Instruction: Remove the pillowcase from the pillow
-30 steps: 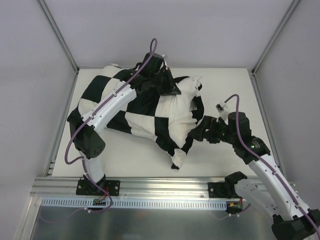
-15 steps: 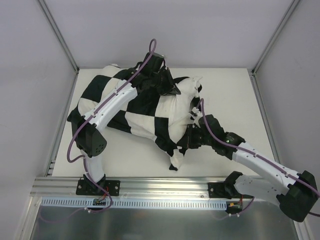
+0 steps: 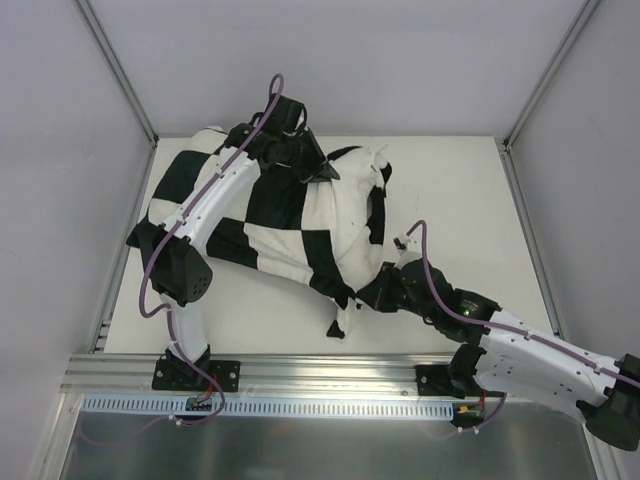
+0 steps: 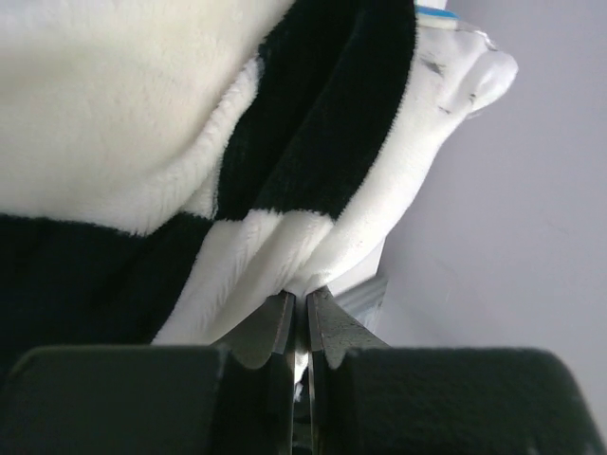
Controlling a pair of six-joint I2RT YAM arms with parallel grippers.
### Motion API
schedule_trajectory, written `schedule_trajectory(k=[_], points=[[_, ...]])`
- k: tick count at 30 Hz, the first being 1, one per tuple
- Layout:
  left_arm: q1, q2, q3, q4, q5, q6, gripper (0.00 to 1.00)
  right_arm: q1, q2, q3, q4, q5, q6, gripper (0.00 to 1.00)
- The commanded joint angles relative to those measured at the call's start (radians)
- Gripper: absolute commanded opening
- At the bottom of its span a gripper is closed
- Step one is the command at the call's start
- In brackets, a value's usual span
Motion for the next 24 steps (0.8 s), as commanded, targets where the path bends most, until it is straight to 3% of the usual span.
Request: schedule_trajectory(k=[1,7,14,19,24], points=[[0.129,-0.039,0.079,0.218,-0.122,-0.040,0.00,0.039,-0.054,-0.046,-0.299,-0.018,0.029,0.01],[0.187,-0.047,0.081,0.230,-0.096,-0.080,0.00,0.040,-0.005,-0.058,-0.328,-0.036,0.040,0.01],[0.293,-0.063,0.156,0.244,-0.059,-0.049,0.00,0.100,-0.038,-0.213,-0.327,-0.042,0.116,0.01],[0.338,-0.105,0.112,0.244,-0.046,-0.058,0.00,0.100,-0.023,-0.205,-0.334,-0.028,0.113,0.01],[0.342,-0.145,0.061,0.247,0.010,-0.076,0.00,0.099,0.084,-0.161,-0.220,-0.016,0.087,0.01]])
